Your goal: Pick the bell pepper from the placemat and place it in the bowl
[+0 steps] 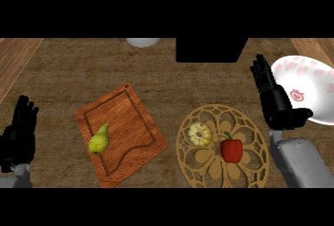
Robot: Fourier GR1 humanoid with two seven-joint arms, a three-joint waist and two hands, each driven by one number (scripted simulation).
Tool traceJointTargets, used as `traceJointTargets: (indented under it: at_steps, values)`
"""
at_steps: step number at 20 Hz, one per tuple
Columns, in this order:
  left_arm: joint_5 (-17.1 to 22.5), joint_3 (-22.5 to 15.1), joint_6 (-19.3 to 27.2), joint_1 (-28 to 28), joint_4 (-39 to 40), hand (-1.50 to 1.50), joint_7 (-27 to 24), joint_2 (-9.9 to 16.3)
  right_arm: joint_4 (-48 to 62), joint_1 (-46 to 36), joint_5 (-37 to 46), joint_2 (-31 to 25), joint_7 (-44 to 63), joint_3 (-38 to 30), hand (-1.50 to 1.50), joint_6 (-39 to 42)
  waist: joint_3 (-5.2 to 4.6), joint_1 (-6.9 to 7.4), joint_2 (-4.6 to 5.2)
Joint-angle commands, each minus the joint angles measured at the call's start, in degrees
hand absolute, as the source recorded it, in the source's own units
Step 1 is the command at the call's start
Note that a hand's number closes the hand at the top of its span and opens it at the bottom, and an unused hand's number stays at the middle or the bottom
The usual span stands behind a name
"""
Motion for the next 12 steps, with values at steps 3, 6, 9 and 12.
traceJointTargets:
  at_steps: [3, 6, 9, 12]
  values:
    - [-3.2, -1.5, 0.0, -3.4, -5.3, 0.00, 4.7, 3.6, -13.1, 1.7, 5.3, -6.5, 3.3, 1.9, 1.50, 0.8, -0.33, -1.56, 1.83]
    - [-4.9, -3.4, -3.0, -4.3, -7.3, 0.00, 6.1, 7.2, -22.1, -0.1, 8.0, -12.8, 7.4, 1.4, 1.50, 1.9, -0.40, -2.81, 1.25]
    - [-3.4, -3.5, -2.4, -2.3, -6.3, 0.00, 6.2, 4.8, -6.8, 11.1, 23.0, -21.6, 18.7, 1.4, -1.50, -5.5, -1.01, -7.70, 0.96]
    - [-3.8, -4.2, -2.3, -1.7, -8.1, 0.00, 8.8, 5.6, -18.2, 19.5, 28.2, -15.6, 22.0, 3.8, -1.50, -15.9, -0.56, -6.30, 0.62]
